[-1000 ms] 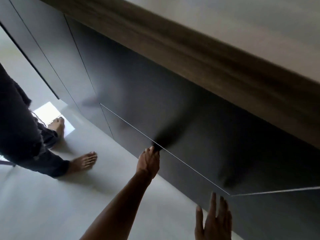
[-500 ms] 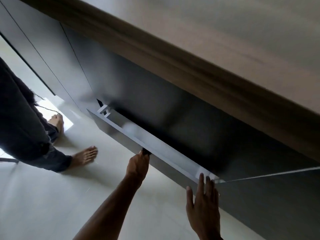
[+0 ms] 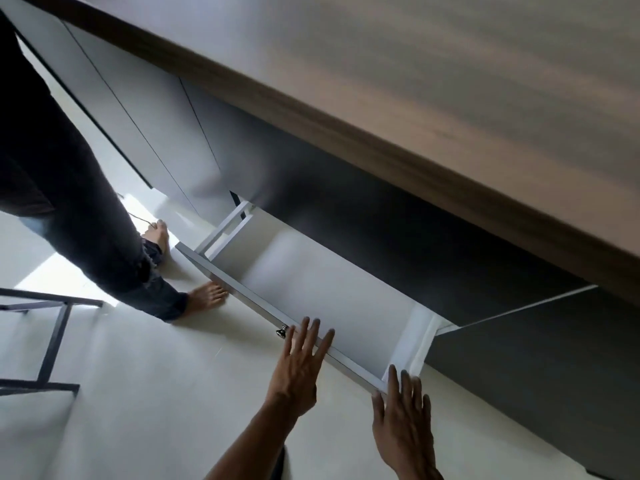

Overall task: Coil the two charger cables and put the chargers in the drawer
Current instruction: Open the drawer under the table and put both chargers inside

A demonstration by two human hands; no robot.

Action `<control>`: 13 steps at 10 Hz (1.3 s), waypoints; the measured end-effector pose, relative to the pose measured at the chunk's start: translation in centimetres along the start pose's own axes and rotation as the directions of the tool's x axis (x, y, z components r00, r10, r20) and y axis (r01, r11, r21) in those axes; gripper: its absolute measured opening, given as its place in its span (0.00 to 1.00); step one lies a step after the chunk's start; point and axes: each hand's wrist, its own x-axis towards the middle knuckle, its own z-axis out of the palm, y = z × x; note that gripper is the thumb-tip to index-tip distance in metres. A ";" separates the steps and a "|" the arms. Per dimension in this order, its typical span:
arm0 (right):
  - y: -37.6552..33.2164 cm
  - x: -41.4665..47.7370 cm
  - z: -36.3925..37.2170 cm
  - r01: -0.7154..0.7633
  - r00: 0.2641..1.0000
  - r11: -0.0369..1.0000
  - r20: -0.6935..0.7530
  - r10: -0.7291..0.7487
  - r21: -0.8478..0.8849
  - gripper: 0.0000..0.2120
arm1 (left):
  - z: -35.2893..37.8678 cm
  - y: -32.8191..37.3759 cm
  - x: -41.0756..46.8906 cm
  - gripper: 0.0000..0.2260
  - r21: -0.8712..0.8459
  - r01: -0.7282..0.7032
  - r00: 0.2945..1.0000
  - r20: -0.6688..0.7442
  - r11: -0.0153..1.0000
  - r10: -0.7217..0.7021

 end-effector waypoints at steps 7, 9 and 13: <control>2.7 -25.6 -30.3 0.194 0.840 0.981 -0.519 -0.157 0.018 0.31 | -29.1 10.0 -16.8 0.30 0.075 -0.288 0.818 -0.499 0.955 0.286; 6.4 -22.9 -39.4 0.189 0.702 0.966 -0.713 -0.007 0.177 0.35 | -36.9 14.4 -13.3 0.33 -0.022 -0.342 0.745 -0.615 0.939 0.257; 10.4 -8.4 -46.7 0.183 0.727 0.906 -0.673 0.136 0.381 0.36 | -42.9 25.1 -0.1 0.40 -0.507 -0.268 0.906 -0.423 0.819 0.034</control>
